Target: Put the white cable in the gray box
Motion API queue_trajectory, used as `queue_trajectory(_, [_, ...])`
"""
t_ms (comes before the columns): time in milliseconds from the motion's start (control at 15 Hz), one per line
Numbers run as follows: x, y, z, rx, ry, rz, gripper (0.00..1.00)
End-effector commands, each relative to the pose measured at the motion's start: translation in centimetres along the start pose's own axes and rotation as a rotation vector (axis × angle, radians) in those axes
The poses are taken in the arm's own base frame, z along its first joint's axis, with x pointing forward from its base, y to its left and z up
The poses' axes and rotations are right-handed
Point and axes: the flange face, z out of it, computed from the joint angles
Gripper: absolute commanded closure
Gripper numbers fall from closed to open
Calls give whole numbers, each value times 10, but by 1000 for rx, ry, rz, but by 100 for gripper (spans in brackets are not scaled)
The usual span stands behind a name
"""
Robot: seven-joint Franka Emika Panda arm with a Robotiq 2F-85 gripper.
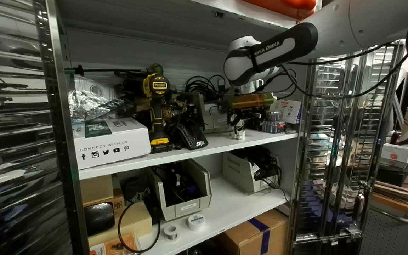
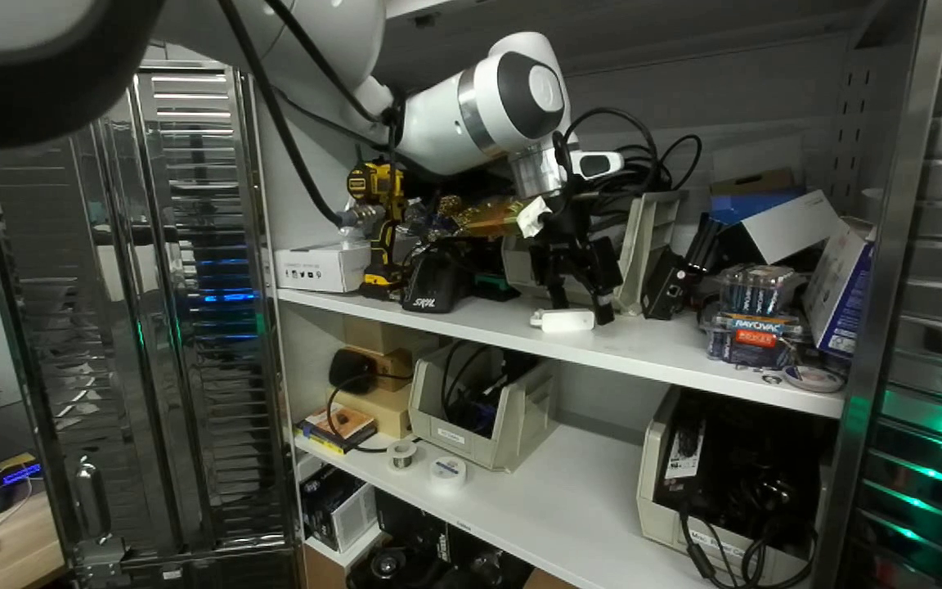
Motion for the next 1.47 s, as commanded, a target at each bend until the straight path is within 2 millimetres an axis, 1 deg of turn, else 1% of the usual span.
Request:
queue_trajectory(0, [6, -8, 2, 13, -15, 39, 0])
queue_trajectory(200, [3, -13, 8, 34, -44, 54, 0])
queue_trajectory(267, [3, -13, 7, 42, -50, 62, 21])
queue_trajectory(400, [2, -14, 3, 69, -57, 84, 32])
queue_trajectory(467, [1, -14, 1, 79, -57, 92, 42])
queue_trajectory(667, [-2, -13, -6, 105, -72, 100, 64])
queue_trajectory(733, [-2, -11, -8, 110, -79, 102, 73])
queue_trajectory(933, [-5, -3, -13, 99, -81, 117, 95])
queue_trajectory(1000, [-7, 1, -16, 92, -80, 114, 100])
queue_trajectory(1067, [-7, 4, -19, 86, -76, 119, 96])
queue_trajectory(1200, [-10, 13, -30, 85, -72, 134, 95])
queue_trajectory(1400, [-20, 26, -61, 122, -53, 142, 95])
